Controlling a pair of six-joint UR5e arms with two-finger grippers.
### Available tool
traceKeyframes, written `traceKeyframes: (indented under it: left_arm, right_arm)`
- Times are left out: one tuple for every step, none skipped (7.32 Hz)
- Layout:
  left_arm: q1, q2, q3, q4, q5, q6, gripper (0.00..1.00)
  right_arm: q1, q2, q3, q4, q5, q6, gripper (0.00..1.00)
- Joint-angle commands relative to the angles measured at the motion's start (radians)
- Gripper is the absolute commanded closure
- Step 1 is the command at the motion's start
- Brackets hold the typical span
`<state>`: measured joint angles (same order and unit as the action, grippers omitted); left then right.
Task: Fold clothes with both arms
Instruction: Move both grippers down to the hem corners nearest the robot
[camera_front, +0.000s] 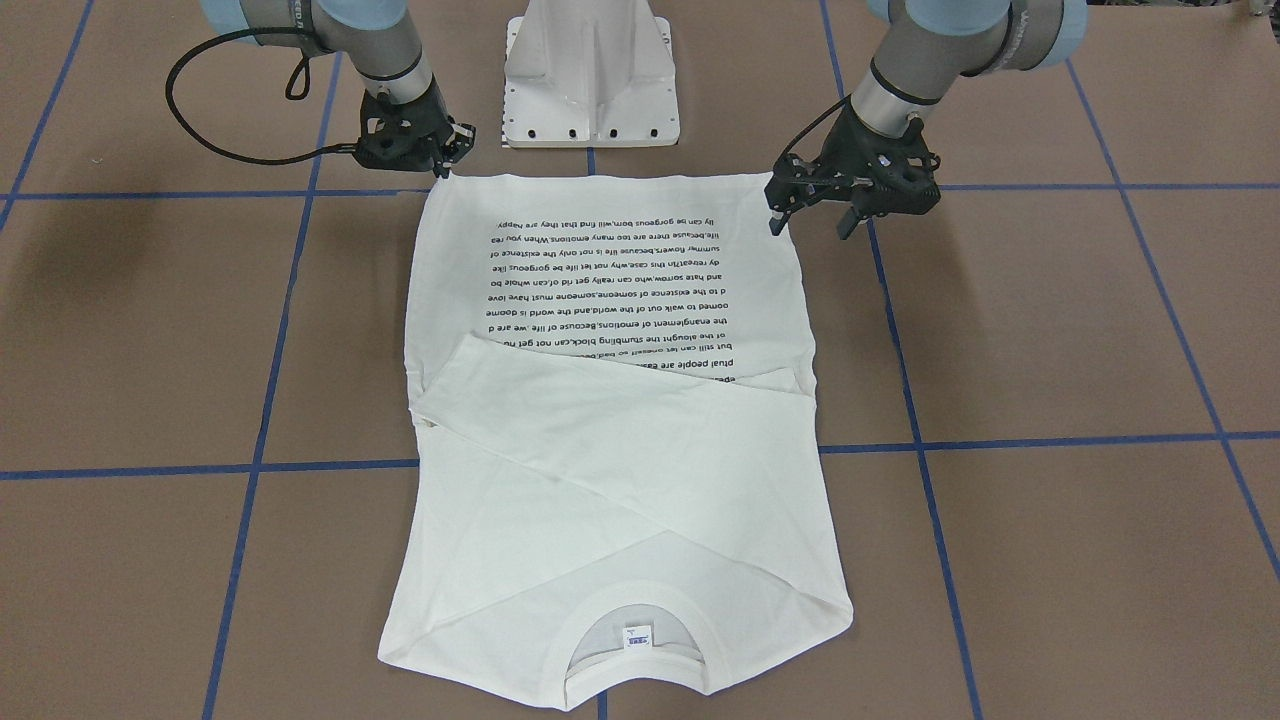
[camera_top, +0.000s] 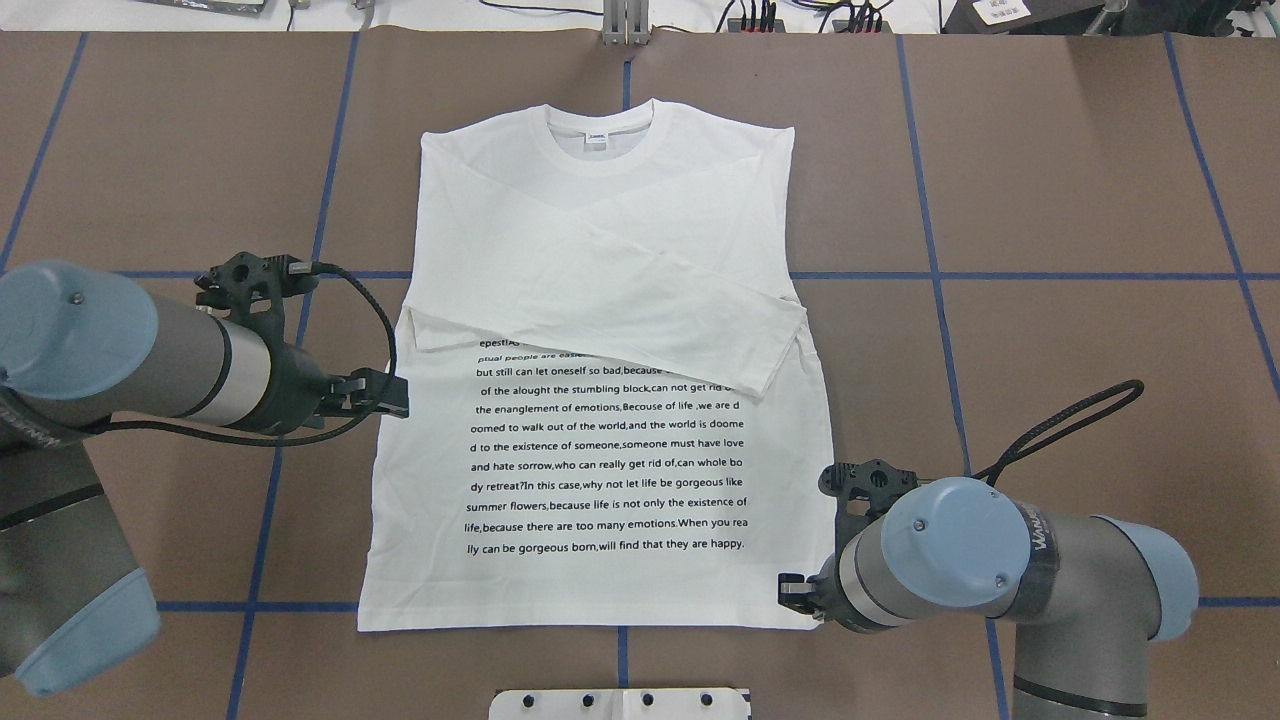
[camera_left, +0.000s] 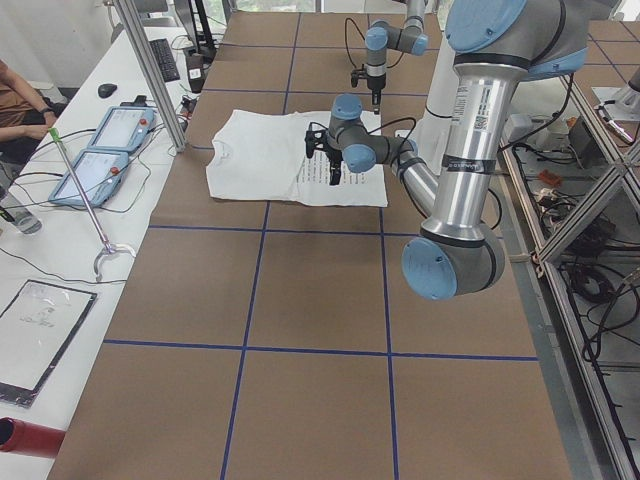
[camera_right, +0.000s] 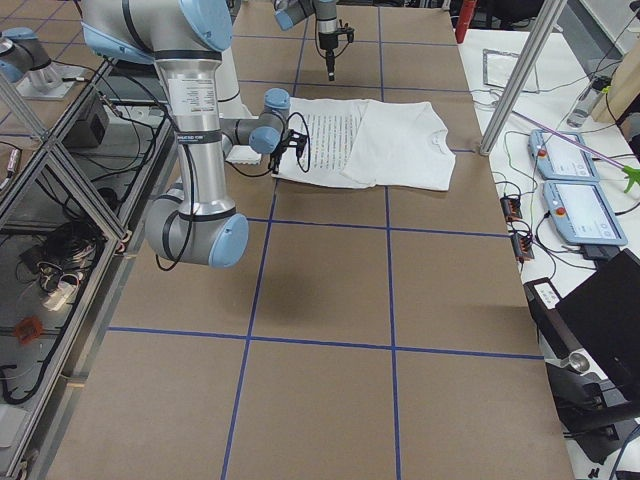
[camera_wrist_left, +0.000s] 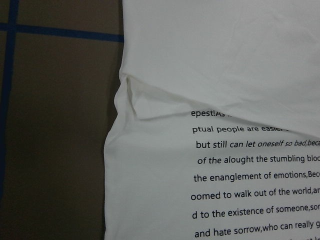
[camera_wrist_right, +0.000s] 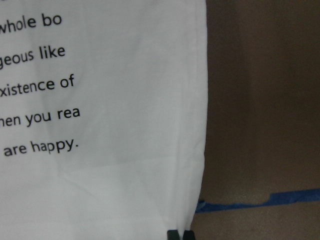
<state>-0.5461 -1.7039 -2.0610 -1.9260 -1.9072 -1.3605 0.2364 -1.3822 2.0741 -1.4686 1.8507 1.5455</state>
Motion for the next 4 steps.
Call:
traceKeyframes:
  left_arm:
    - [0.172, 0.095, -0.021, -0.048, 0.110, -0.176, 0.06]
    - [0.263, 0.095, -0.019, -0.048, 0.167, -0.256, 0.07]
    - [0.328, 0.092, -0.019, -0.038, 0.203, -0.323, 0.10]
    - [0.359, 0.087, -0.010, -0.010, 0.204, -0.339, 0.10]
  right_arm:
    - [0.004, -0.001, 0.017, 0.001, -0.005, 0.008, 1.00]
    - [0.011, 0.000, 0.018, 0.001, -0.004, 0.008, 1.00]
    - [0.008, 0.002, 0.015, 0.001, -0.004, 0.008, 1.00]
    - [0.009, 0.000, 0.015, 0.011, -0.004, 0.008, 1.00]
